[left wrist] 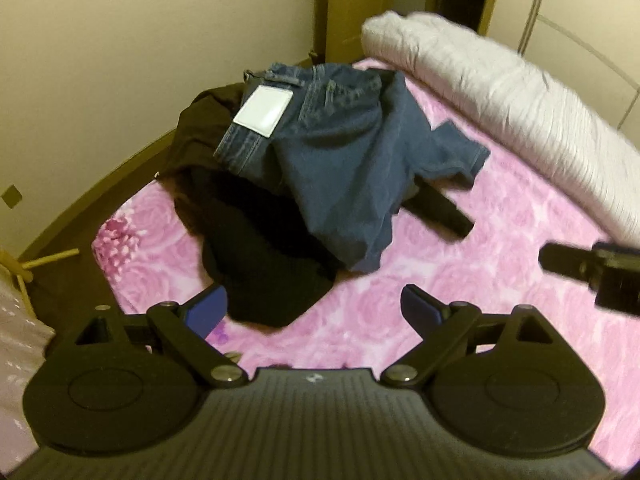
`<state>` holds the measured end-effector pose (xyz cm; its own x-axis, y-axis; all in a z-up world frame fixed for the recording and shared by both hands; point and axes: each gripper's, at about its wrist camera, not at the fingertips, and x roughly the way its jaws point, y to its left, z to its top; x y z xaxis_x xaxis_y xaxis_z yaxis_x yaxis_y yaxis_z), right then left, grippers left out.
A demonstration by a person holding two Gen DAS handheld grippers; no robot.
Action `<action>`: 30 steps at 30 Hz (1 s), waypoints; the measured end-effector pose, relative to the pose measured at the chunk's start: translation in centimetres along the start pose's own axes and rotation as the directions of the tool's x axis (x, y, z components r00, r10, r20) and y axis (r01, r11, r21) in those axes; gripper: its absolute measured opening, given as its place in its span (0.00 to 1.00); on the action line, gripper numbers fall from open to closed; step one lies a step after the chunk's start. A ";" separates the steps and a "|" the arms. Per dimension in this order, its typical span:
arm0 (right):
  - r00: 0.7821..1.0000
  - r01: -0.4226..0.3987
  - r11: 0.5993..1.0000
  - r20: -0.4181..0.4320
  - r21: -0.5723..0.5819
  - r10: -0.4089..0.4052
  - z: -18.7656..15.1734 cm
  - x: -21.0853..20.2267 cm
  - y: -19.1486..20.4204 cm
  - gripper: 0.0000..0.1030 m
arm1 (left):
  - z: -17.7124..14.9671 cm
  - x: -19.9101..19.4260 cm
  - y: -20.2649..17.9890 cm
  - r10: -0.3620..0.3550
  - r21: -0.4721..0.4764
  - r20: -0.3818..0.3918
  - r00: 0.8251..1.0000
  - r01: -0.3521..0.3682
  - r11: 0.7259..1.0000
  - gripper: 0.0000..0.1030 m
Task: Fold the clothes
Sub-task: 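Move both grippers toward the crumpled blue jeans on the bed, then grasp the jeans waistband with the left gripper while the right gripper grasps a leg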
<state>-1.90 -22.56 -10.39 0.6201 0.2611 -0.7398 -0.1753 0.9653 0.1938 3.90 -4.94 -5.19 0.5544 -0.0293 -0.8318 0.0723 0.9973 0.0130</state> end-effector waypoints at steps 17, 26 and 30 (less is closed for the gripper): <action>0.998 -0.039 0.996 -0.048 -0.074 0.035 1.5 3.7 2.2 0.81 | 0.5 1.9 3.2 0.075 0.043 -0.014 0.997 -0.075 0.996 0.89; 1.000 -0.025 0.988 -0.014 -0.151 0.023 6.2 9.5 4.8 0.81 | 7.4 8.8 9.2 -0.043 0.084 0.081 0.996 0.036 0.996 0.89; 1.000 -0.017 0.990 -0.018 -0.139 0.015 9.1 13.8 5.0 0.83 | 10.8 12.9 10.5 -0.124 0.177 0.095 0.988 0.106 0.979 0.88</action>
<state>12.77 -14.06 -13.75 0.6037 0.2750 -0.7483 -0.2906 0.9500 0.1146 20.73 4.46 -9.76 0.6171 -0.1589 -0.7707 0.2759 0.9609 0.0229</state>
